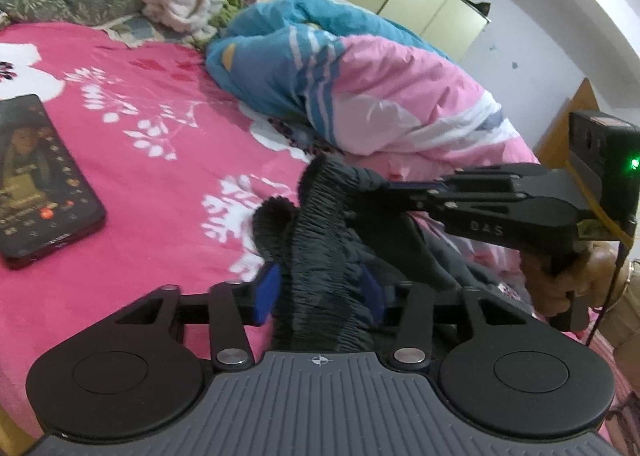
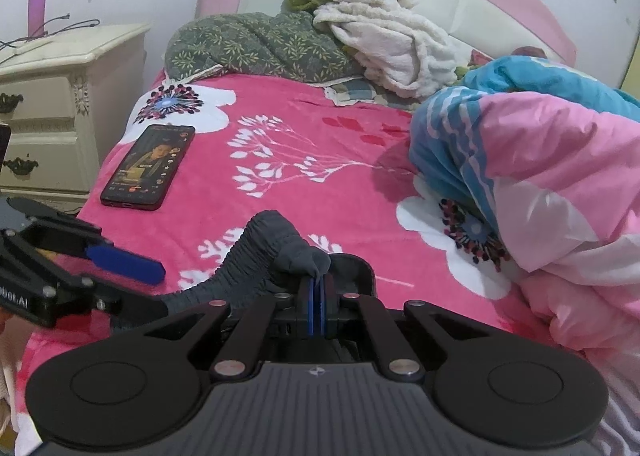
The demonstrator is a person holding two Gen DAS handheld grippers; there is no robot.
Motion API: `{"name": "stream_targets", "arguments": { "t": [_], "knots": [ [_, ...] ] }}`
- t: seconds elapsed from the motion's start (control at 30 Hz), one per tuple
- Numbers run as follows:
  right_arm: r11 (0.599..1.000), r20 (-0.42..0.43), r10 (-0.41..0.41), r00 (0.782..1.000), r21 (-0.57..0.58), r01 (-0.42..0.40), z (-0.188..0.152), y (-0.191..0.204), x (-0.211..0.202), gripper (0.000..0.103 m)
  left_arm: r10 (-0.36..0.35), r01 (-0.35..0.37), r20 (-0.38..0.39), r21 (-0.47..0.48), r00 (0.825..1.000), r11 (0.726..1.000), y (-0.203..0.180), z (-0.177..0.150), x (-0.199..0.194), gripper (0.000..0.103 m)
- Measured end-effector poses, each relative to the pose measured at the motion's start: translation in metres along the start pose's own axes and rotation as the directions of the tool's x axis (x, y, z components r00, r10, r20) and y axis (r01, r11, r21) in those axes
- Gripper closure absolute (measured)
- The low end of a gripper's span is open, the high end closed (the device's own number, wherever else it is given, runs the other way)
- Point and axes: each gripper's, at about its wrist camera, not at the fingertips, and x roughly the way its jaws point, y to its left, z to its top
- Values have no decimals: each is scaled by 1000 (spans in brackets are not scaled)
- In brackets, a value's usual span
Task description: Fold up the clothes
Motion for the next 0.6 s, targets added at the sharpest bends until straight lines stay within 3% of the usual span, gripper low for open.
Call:
{"name": "stream_targets", "arguments": {
  "t": [0.03,0.13,0.27,0.47,0.6],
  "knots": [
    [1000,-1,-2,1000,5,2,0,0,1,101,-3,3,-9,-1,1000,1000,0,0,2,81],
    [1000,-6,-7,1000,11,7,-2,0,4,101,-20,20,-16,-13,1000,1000,1,-1,1,96],
    [1000,0,-7,1000,10,7,-3,0,-1,101,-59,59,8,-45,998,997,7,0,-7,101],
    [1000,11,12,1000,10,-12,0,0,-13,101,-189,182,-46,-123,981,976,16,0,-8,103],
    [1000,9,18,1000,15,-19,1,-3,-9,101,-201,191,-55,-148,978,970,21,0,-8,103]
  ]
}}
